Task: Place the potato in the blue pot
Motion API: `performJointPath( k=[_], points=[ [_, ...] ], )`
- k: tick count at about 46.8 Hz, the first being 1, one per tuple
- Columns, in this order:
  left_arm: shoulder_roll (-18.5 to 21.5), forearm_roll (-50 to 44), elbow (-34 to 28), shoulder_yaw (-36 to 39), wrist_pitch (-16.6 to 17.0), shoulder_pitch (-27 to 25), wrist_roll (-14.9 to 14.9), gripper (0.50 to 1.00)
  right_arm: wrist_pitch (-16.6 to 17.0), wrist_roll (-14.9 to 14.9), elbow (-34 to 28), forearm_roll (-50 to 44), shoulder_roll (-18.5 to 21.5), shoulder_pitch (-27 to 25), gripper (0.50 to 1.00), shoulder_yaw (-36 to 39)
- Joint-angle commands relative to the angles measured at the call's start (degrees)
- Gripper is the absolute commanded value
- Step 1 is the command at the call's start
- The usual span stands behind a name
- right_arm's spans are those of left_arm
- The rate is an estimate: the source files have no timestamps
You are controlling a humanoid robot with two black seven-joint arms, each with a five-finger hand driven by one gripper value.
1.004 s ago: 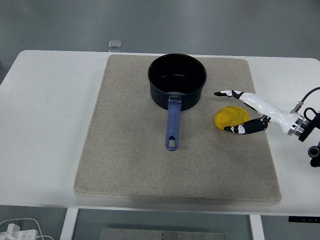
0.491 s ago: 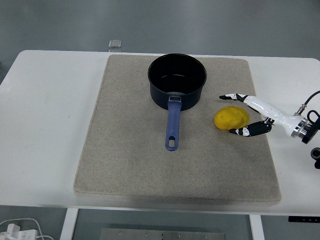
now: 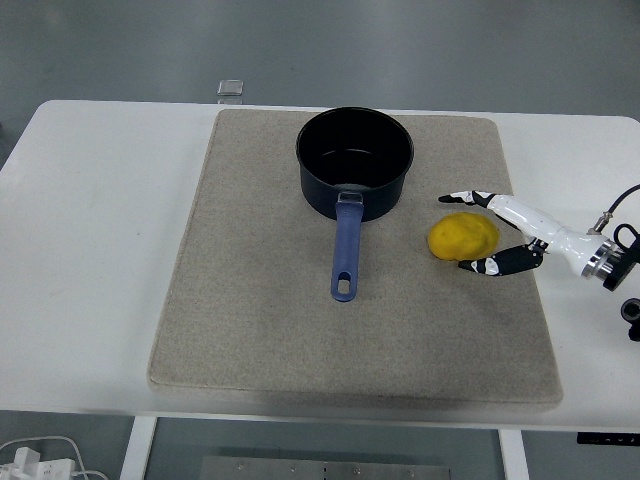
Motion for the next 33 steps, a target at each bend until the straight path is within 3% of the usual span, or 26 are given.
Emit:
performJointPath(
  k=[1, 33],
  points=[
    [0.0, 0.0, 0.0, 0.0, 0.03, 0.0, 0.0, 0.999, -0.06, 0.0, 0.0, -0.01, 0.5, 0.0, 0.5, 0.0],
    [0.0, 0.0, 0.0, 0.0, 0.03, 0.0, 0.0, 0.999, -1.29, 0.0, -1.23, -0.01, 1.11, 0.27, 0.5, -1.49]
  ],
)
